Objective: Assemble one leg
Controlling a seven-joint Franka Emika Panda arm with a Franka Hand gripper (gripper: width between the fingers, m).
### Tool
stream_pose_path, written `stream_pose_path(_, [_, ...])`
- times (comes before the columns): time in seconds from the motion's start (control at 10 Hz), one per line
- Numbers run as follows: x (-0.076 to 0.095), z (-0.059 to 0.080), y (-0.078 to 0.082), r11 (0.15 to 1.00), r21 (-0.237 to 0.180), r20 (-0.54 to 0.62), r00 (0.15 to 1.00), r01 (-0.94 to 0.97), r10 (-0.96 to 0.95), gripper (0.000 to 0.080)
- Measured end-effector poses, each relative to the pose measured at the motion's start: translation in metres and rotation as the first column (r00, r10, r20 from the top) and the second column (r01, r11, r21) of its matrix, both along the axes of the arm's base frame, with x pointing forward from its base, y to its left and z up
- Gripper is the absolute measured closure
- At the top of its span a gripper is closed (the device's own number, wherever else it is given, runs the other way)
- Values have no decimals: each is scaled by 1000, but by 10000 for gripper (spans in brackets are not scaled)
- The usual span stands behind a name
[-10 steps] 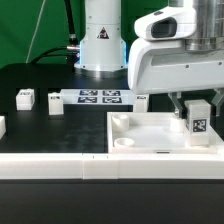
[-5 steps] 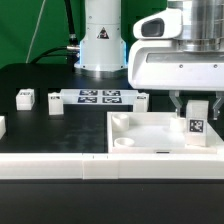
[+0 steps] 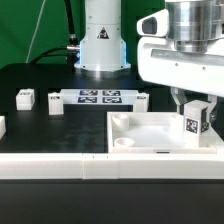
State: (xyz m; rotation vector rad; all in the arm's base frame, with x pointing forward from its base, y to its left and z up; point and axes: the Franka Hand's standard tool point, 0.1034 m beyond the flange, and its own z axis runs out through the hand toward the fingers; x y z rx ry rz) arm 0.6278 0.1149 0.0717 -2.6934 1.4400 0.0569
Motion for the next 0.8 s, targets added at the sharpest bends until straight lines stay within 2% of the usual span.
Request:
stream_pose_path(0.2, [0,0,0,984,6,-15,984,178,-178,509])
stream_pose_path(0.5, [0,0,2,868,-4,-31,868,496,-496,509])
stream_pose_path(0.7, [0,0,2,785,-7,-43,784,619,-619,509])
stream_pose_path(0.8, [1,0,2,769,-2,-50,768,639,-638,509])
